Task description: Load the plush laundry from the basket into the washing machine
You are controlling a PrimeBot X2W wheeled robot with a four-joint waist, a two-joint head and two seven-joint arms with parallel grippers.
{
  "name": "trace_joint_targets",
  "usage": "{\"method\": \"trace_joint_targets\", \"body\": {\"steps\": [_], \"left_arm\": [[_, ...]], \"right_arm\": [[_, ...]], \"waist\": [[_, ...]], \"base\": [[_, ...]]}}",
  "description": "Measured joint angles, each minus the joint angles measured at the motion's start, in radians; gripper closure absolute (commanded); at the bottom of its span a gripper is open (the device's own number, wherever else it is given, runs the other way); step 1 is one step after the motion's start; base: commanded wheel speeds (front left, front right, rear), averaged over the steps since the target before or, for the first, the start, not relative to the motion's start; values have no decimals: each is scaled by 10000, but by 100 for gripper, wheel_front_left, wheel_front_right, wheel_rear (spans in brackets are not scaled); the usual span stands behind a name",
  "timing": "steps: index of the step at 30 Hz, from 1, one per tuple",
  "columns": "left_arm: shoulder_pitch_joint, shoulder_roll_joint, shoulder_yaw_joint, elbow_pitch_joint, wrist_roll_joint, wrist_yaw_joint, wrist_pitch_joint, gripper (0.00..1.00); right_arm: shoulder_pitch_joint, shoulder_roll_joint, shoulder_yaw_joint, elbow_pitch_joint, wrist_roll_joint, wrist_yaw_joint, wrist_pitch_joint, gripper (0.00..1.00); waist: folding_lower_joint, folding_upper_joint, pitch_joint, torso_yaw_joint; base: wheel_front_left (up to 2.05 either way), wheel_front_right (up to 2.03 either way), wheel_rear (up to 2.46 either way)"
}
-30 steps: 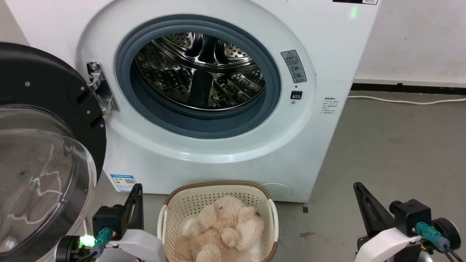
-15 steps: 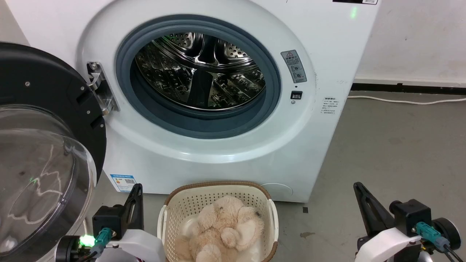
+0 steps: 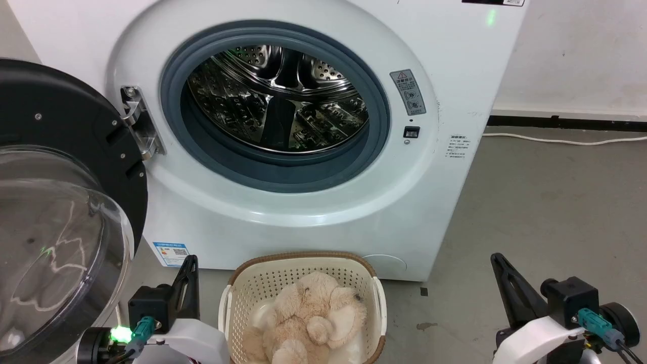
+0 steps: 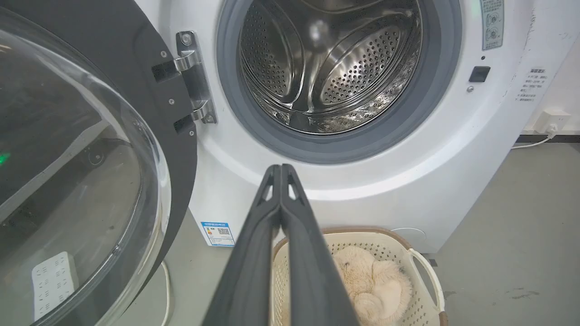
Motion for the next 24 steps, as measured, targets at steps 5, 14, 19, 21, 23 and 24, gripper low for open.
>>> {"method": "trace_joint_targets", "body": {"steps": [5,14,19,21,23,24], "left_arm": [[0,0,-2,0,0,0,0,100],[0,0,-6,0,0,0,0,100],[0,0,-2,0,0,0,0,100],[0,0,-6,0,0,0,0,100],[0,0,0,0,0,0,0,100],[0,0,-2,0,0,0,0,100]], "right_arm": [[0,0,2,0,0,0,0,100],[0,0,-2,0,0,0,0,100],[0,0,-2,0,0,0,0,100],[0,0,-2,0,0,0,0,100],[0,0,0,0,0,0,0,100],[0,0,2,0,0,0,0,100]], "waist": [[0,0,0,0],[0,0,0,0],[0,0,0,0],[0,0,0,0],[0,0,0,0],[0,0,0,0]], "base": [[0,0,0],[0,0,0],[0,0,0],[0,0,0],[0,0,0],[0,0,0]]}}
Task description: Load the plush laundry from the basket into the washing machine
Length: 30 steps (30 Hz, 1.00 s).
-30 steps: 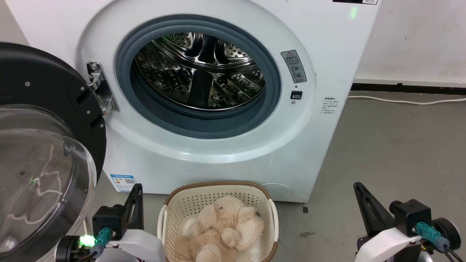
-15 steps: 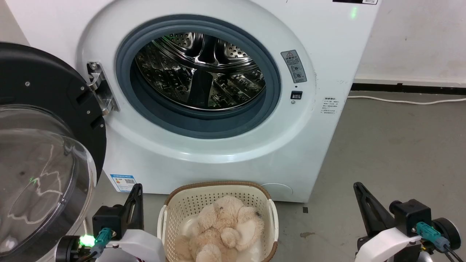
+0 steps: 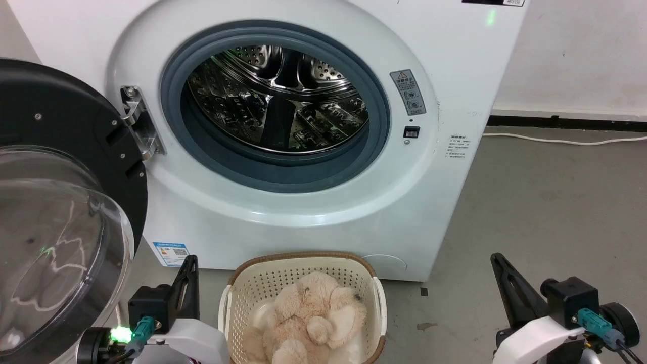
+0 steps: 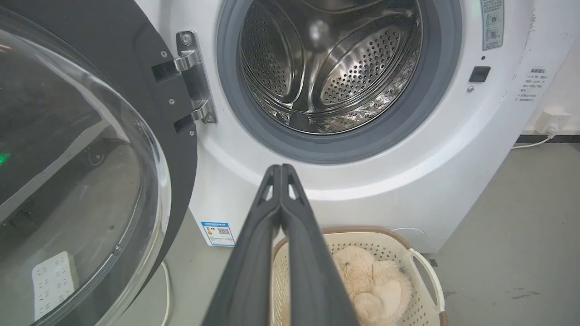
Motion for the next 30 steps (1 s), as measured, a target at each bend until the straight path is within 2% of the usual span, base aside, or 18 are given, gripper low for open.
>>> {"method": "trace_joint_targets", "body": {"steps": [8,9,30], "left_arm": [[0,0,-4,0,0,0,0,100],[4,0,-4,2,-2,2,0,0],[-3,0,-341,263,-454,73,-291,0]], "right_arm": [[0,0,-2,0,0,0,0,100],[1,0,-4,4,6,0,0,0],[30,0,-123,35,548,0,-303,0]], "waist": [[0,0,0,0],[0,0,0,0],[0,0,186,-70]], "base": [[0,0,0],[0,0,0],[0,0,0]]}}
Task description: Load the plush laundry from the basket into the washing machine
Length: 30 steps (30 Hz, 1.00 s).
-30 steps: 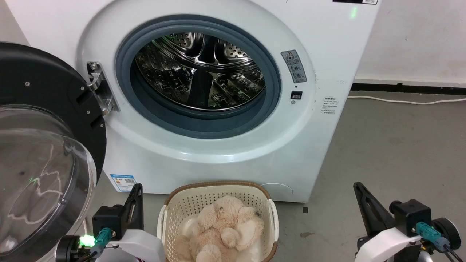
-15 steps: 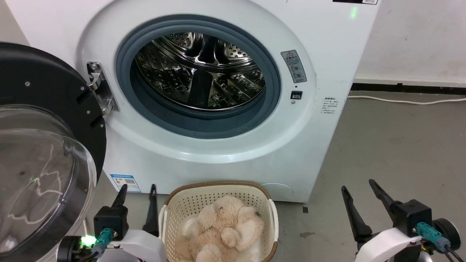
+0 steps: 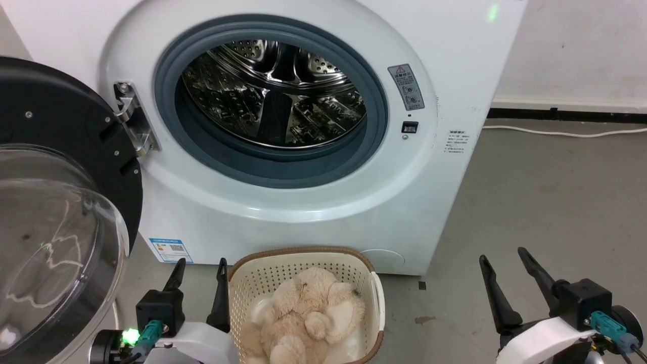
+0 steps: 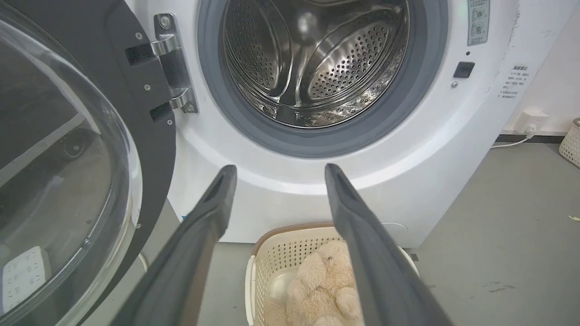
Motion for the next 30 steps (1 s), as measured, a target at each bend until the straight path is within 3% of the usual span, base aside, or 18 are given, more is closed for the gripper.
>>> {"method": "trace_joint_targets", "body": {"steps": [17,30], "left_arm": [[-1015,0,-370,1114,-380,-29,-345,0],[-2464,52,-738,2694,-658,-69,-512,0]], "right_arm": [[-43,0,-194,-125,522,-2,-336,0],[-565,0,-408,-391,1057,-2,-631,0]], "waist": [[1,0,880,-362],[2,0,2240,-816]], "base": [[0,0,0],[0,0,0]]}}
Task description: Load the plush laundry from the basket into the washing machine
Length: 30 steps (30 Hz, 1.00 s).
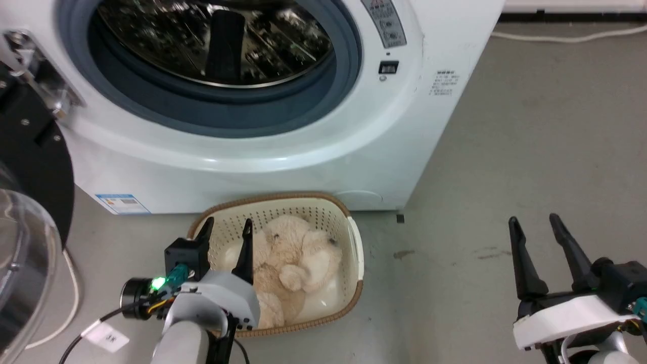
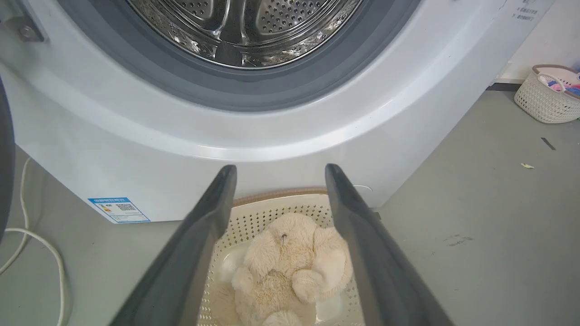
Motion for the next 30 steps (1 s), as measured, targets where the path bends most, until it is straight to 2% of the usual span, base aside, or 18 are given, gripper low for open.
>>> {"method": "trace_joint_targets", "body": {"steps": [5,17,21,28,30], "left_arm": [[-636,12,-128,675,-130,-4,104,0],[-2114,15,-481,2403,-510,17,1266,0],[-2824,23,-500,3227,-755,366,2057,0],[-3586,19,-736,4105,-928,644,2943,0],[-3918,17,-840,4514,-1018,855,3386,0]], "right_arm": [[-172,0,-2,-134,232,0,-113,0],[-315,0,-38,-435,761,0,-334,0],[-379,0,-73,-554,976,0,-420,0],[-543,0,-71,-633,1264,0,-520,0],[-555,0,-88,-690,1436,0,-598,0]], "waist": [[0,0,588,-161],[0,0,1880,-539],[0,0,2470,-694],[0,0,3176,-876],[-1,0,3519,-974]], "base": [[0,0,0],[0,0,0],[0,0,0],[0,0,0],[0,0,0]]}}
